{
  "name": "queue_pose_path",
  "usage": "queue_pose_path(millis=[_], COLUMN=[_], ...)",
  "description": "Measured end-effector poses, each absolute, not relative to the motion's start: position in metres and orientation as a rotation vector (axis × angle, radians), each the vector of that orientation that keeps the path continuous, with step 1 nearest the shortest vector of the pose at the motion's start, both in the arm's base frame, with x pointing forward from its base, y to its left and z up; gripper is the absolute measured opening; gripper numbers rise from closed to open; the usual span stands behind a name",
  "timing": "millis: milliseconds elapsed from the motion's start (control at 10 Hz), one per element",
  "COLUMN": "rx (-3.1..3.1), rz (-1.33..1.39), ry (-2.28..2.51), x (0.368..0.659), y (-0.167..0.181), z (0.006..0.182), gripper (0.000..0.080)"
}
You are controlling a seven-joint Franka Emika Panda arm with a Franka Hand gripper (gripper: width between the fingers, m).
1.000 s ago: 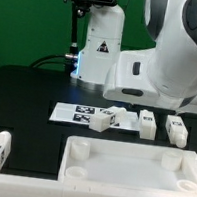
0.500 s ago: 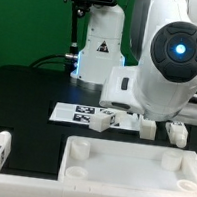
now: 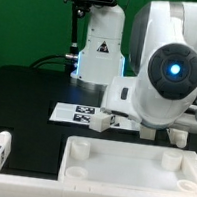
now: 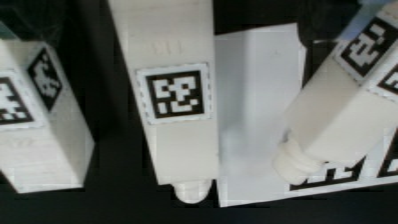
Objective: Assemble desk
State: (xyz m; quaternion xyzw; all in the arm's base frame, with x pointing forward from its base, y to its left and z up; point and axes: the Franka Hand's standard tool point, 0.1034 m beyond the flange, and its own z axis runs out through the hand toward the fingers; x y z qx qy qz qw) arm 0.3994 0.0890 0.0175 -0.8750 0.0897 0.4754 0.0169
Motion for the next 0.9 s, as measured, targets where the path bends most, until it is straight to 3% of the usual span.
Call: queue_pose_path(millis=[400,500,600,700,800,900], rx=[-2.712,-2.711,-2.711,-2.715,-2.712,-2.699], rz=[1.510,1.510,1.510,1.501,1.495,1.492], ry=[0.280,0.281,0.281,0.282,0.273,0.271], x=[0.392,0.392,0.392,0.393,0.397,0.410], y=[0.086,0.086,0.086,0.086,0.085,0.080], z=[0.009,0.009,0.009,0.009,0.015,0.033], gripper=[0.0648,0.0530,0.0530,0.0321,0.0321,0.0284])
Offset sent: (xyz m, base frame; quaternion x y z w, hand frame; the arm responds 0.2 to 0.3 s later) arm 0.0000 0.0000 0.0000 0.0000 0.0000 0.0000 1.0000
